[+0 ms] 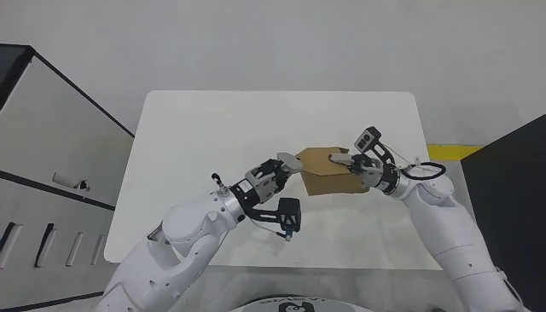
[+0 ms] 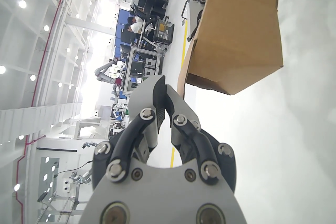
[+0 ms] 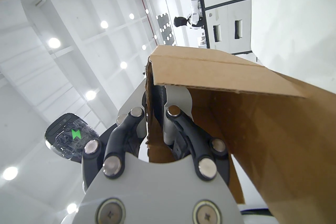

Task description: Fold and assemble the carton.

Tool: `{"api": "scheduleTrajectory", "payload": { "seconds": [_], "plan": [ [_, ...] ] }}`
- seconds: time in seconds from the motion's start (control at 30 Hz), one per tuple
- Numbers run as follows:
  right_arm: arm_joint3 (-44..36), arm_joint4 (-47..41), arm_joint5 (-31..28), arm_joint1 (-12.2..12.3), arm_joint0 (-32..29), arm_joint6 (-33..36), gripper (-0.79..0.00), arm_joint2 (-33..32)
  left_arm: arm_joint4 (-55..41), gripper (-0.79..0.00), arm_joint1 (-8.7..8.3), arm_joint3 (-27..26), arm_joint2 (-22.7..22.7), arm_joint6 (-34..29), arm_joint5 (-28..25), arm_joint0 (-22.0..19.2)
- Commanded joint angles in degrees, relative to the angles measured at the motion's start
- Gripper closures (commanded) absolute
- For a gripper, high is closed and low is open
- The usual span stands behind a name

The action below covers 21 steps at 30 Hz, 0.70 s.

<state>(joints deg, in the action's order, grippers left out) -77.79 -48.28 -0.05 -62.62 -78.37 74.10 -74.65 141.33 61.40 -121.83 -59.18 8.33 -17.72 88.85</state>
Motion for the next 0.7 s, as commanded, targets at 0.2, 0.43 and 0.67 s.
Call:
{"api": "scheduleTrajectory", "payload": {
  "seconds": [0.2,0.43,0.67],
  "plan": [
    [1.00,-2.79,-0.66,-0.23,0.88,2.56,0.000,0.44,-1.44,0.000,0.16,0.27,0.81,1.53,0.03,-0.24],
    [1.22,-2.41,-1.70,-0.32,1.50,3.81,0.000,1.02,-1.55,0.000,0.29,0.86,1.85,2.63,-0.79,-1.10],
    [1.67,-1.79,-5.39,-0.32,2.01,5.89,0.000,0.86,-2.65,0.000,0.53,2.13,2.45,2.46,-1.57,-2.24]
  ]
}}
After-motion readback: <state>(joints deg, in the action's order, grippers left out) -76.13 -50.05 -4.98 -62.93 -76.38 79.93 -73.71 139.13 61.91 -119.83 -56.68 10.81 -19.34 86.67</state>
